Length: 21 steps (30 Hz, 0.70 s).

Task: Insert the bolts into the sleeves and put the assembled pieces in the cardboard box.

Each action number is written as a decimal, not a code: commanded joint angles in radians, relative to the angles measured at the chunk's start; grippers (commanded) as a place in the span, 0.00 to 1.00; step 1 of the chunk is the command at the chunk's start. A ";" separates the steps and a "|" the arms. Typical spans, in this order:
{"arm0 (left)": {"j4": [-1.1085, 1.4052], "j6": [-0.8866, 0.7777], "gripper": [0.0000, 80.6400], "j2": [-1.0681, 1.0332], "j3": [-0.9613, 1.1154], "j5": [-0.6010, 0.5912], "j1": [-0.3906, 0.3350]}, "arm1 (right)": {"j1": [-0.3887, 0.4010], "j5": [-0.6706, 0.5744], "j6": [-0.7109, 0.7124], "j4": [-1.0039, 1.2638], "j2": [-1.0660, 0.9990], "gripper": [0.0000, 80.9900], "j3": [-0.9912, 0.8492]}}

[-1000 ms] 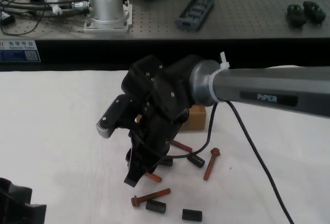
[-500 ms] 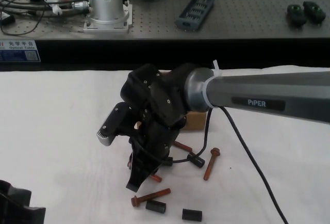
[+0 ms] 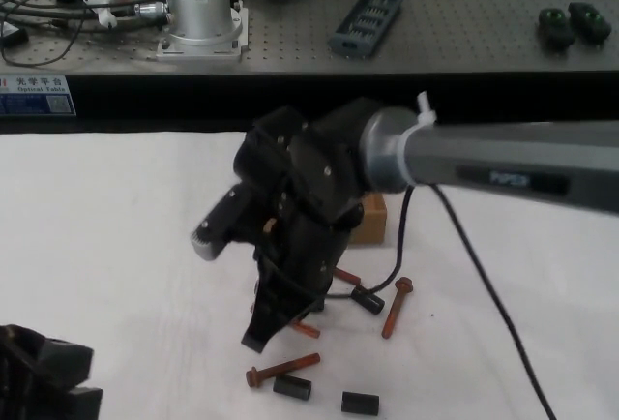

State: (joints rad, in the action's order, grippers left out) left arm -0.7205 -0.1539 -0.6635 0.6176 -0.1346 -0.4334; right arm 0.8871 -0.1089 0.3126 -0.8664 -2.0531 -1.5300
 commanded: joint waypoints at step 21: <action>0.154 0.546 0.15 -0.294 0.014 -0.148 -0.001 | -0.049 -0.051 -0.014 -0.218 0.519 0.04 0.003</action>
State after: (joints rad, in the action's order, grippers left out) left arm -0.5922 0.2959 -0.9157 0.6176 -0.2728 -0.4334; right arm 0.8449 -0.1446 0.2999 -1.0719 -1.5393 -1.5112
